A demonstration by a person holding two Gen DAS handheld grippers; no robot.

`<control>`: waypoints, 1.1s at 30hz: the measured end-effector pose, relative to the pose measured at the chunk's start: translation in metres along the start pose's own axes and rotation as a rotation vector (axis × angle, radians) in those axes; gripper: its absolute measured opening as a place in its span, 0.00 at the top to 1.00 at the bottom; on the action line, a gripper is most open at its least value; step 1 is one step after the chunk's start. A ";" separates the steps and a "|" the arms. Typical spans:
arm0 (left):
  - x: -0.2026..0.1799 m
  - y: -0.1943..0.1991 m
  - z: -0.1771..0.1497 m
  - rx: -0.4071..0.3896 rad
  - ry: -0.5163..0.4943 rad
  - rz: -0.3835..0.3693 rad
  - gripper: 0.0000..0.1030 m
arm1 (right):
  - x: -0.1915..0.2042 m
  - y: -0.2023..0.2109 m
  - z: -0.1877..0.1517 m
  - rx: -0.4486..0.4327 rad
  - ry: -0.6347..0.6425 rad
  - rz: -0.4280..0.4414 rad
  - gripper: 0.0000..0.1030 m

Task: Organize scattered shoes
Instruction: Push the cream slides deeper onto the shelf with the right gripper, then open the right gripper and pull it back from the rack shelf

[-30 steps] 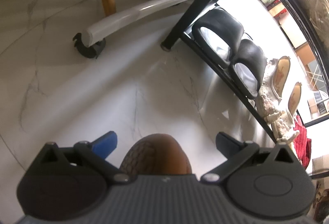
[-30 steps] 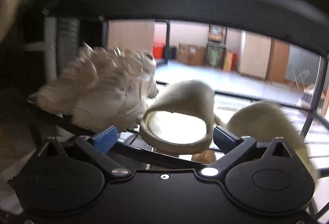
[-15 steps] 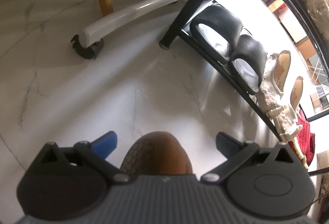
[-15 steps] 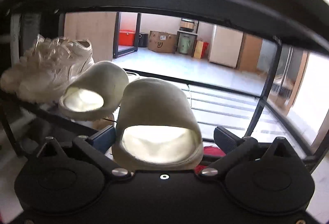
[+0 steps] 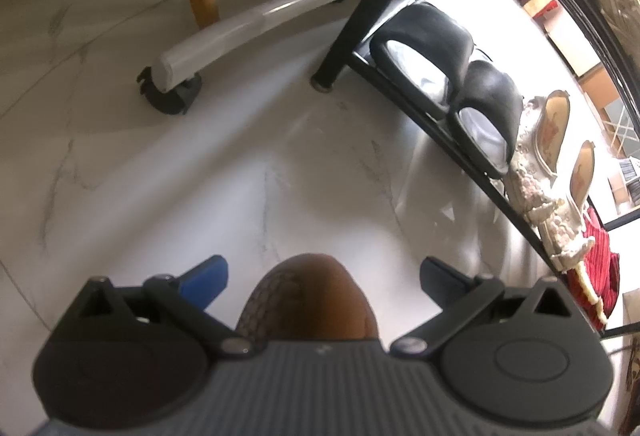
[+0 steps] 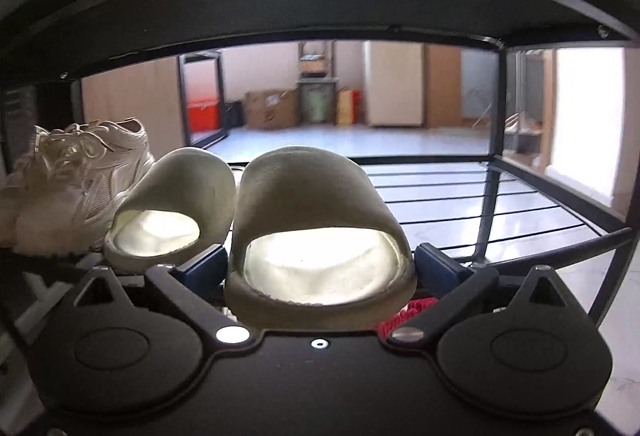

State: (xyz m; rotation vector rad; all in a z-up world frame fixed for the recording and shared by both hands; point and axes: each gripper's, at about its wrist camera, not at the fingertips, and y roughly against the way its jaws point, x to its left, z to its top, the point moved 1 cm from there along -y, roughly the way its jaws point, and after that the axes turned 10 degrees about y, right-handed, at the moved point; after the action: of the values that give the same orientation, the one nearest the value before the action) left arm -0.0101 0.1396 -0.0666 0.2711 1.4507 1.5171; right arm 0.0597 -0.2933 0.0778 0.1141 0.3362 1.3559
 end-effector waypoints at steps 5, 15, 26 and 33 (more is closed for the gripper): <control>0.001 -0.001 0.001 0.004 0.010 -0.002 0.01 | 0.008 -0.022 0.008 0.018 -0.031 -0.005 0.02; 0.000 -0.001 0.000 0.007 0.013 -0.013 0.01 | 0.009 -0.063 0.022 0.097 -0.025 -0.015 0.02; 0.000 0.002 0.004 -0.032 0.014 -0.073 0.01 | 0.010 -0.057 0.022 0.140 -0.024 0.004 0.00; -0.020 0.017 -0.001 -0.152 -0.123 -0.110 0.01 | 0.004 -0.009 0.026 0.122 -0.055 0.046 0.00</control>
State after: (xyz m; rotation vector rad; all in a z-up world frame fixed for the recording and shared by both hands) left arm -0.0091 0.1269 -0.0436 0.1863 1.2280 1.4859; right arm 0.0771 -0.2885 0.0994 0.2620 0.3719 1.3748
